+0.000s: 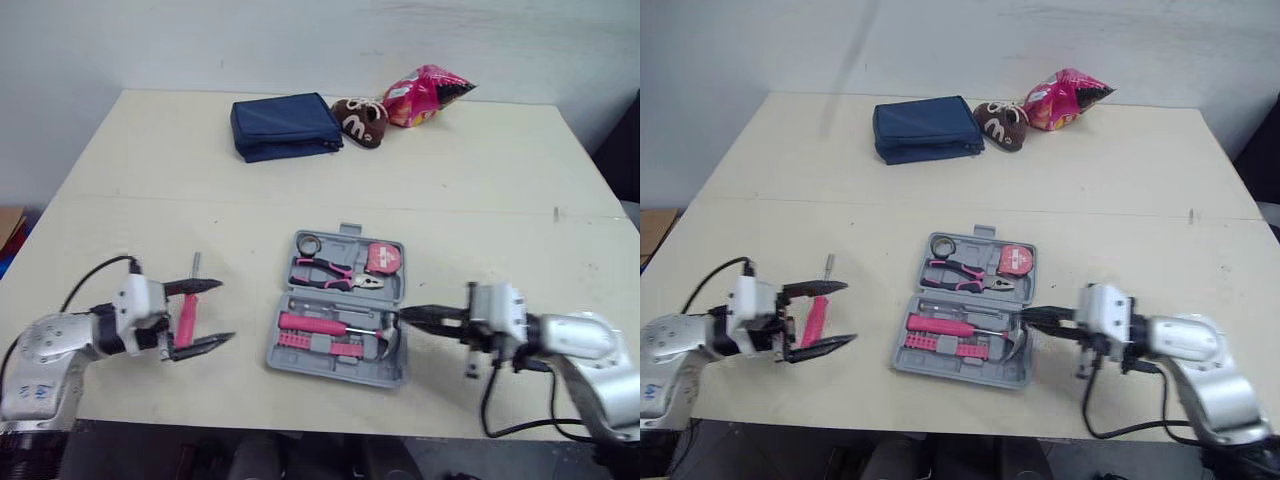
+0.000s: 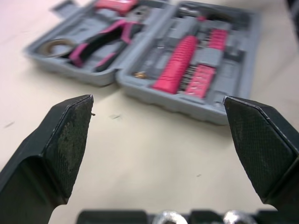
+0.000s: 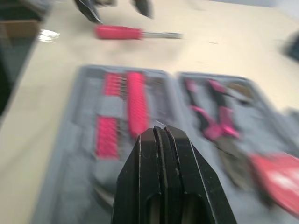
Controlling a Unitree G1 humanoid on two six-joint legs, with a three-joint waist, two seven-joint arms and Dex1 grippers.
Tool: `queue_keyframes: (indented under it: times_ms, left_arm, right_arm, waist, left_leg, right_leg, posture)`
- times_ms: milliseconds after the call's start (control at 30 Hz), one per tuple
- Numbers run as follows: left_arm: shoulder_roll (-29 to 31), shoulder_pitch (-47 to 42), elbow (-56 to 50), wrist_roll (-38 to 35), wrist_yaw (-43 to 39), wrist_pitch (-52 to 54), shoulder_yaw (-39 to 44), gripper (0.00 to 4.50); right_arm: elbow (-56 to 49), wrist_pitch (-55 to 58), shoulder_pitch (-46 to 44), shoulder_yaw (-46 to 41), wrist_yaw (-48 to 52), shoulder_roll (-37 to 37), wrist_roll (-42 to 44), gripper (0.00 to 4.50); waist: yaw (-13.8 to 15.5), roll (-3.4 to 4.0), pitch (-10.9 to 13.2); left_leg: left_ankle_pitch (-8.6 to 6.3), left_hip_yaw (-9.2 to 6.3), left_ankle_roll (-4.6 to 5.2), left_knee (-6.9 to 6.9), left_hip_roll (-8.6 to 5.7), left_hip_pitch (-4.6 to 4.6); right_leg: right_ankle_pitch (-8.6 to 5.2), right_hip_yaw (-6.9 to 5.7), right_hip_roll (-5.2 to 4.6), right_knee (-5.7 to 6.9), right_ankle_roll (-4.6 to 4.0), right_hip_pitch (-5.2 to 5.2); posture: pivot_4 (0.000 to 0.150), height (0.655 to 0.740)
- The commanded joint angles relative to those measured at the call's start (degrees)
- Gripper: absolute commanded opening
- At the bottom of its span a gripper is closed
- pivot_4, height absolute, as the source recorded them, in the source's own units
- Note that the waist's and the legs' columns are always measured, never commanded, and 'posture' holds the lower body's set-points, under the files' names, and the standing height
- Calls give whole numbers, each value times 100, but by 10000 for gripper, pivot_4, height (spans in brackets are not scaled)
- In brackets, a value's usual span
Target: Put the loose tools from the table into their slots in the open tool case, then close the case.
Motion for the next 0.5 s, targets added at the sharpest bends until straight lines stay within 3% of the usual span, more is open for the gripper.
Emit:
queue_keyframes:
  times_ms: [33, 133, 267, 300, 500]
  left_arm:
    - [509, 512, 415, -57, -35, 15, 1185, 45000]
    - [864, 610, 1292, 60, -94, -128, 1687, 45000]
    - [1242, 402, 2817, 462, -24, -791, 1918, 45000]
    - [1265, 329, 3033, 459, 32, -852, 1967, 45000]
    - [1152, 278, 3344, 510, 387, -1228, 2086, 45000]
  right_arm:
    - [673, -497, 632, -1854, 699, -392, 435, 8942]
    - [1662, -1336, 1043, -2797, 1265, -651, 153, 21895]
    - [3101, -2451, 1486, -3524, 1924, -827, -93, 42447]
    - [3452, -2658, 1499, -3585, 2015, -903, -160, 44404]
    - [4537, -3045, 1457, -3539, 2070, -1143, -305, 44404]
  waist:
    - [14, -2, 1]
    - [26, -2, 1]
    - [37, -4, 3]
    - [32, -5, 3]
    - [-42, -1, 5]
  left_leg:
    - [0, -1, 0, -1, 2, 0]
    - [0, 4, 1, -13, -2, 7]
    - [0, 17, 0, -29, -6, 44]
    - [-1, 22, -1, -40, -7, 60]
    - [-12, 23, -11, -55, 2, 93]
  right_leg:
    - [0, -1, 2, -1, 0, 0]
    - [-1, -3, 2, -14, -1, 4]
    - [-2, 8, -1, -20, -4, 29]
    - [-4, 11, -3, -27, -8, 42]
    - [-5, 13, -8, -50, -13, 74]
  posture:
    - [1500, 7400]
    - [1500, 7400]
    - [1500, 7400]
    - [1500, 7400]
    - [1500, 7400]
